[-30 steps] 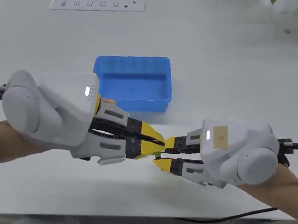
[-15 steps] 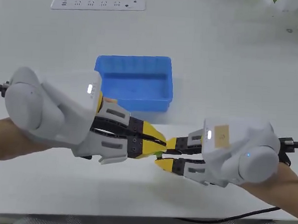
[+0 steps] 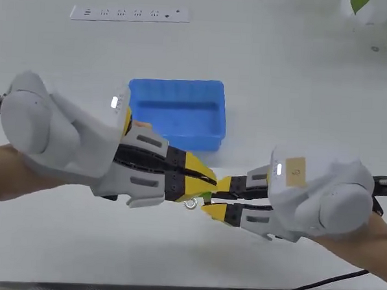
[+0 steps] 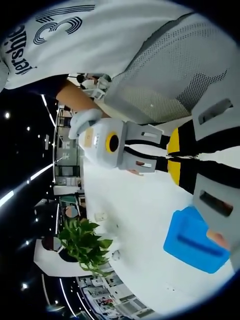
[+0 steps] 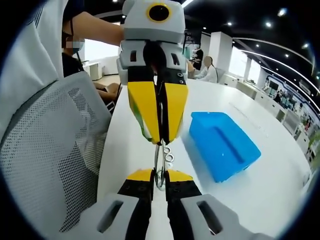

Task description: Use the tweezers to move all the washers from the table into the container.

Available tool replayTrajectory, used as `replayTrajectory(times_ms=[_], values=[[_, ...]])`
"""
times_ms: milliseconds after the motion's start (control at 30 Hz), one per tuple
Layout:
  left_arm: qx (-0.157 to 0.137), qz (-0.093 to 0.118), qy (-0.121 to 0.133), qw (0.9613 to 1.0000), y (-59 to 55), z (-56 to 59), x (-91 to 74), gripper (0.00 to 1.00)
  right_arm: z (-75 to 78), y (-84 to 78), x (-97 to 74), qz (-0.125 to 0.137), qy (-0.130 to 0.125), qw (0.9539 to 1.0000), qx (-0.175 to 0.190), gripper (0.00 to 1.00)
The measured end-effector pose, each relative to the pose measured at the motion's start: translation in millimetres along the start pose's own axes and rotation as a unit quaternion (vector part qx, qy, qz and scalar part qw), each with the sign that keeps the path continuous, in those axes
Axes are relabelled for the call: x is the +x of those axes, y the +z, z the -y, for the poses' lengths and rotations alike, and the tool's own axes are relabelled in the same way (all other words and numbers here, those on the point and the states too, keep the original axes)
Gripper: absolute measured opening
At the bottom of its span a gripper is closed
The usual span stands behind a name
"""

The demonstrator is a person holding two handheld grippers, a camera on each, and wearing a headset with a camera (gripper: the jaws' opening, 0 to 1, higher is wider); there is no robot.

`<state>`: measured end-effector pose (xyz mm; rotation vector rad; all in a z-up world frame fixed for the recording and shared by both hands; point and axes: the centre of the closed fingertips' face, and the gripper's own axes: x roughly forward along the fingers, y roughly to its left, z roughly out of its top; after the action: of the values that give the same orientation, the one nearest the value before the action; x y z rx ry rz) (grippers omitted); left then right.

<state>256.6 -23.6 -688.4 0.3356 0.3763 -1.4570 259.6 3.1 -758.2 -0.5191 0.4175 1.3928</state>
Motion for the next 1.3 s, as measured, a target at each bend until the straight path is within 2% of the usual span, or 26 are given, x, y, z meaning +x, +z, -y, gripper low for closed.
replayTrajectory(times_ms=[133,367,633,867,967,1133,1300], values=[[0.006,0.003,0.005,1.0000,11.6,-5.9,-11.5,0.05,7.1,14.8,-2.2,0.008,-0.006,0.9999,-0.009,0.10],[0.028,-0.008,0.012,0.9995,23.5,-20.2,-27.9,0.05,25.0,39.0,0.7,0.016,-0.017,0.9994,-0.028,0.10],[0.045,-0.005,0.017,0.9988,39.2,-33.4,-49.1,0.05,41.7,66.6,-1.0,0.025,-0.026,0.9977,-0.057,0.10],[0.064,-0.006,0.025,0.9976,49.5,-52.5,-62.5,0.05,60.6,82.2,0.6,0.029,-0.035,0.9961,-0.076,0.10],[0.071,-0.008,0.026,0.9971,51.2,-60.7,-64.8,0.05,71.3,86.5,2.5,0.029,-0.038,0.9956,-0.081,0.10],[0.073,-0.008,0.026,0.9969,50.9,-81.8,-66.1,0.05,94.0,88.3,8.8,0.029,-0.042,0.9953,-0.083,0.10],[0.061,-0.007,0.024,0.9978,38.5,-104.1,-59.6,0.05,111.0,77.6,20.2,0.015,-0.036,0.9955,-0.086,0.10]])
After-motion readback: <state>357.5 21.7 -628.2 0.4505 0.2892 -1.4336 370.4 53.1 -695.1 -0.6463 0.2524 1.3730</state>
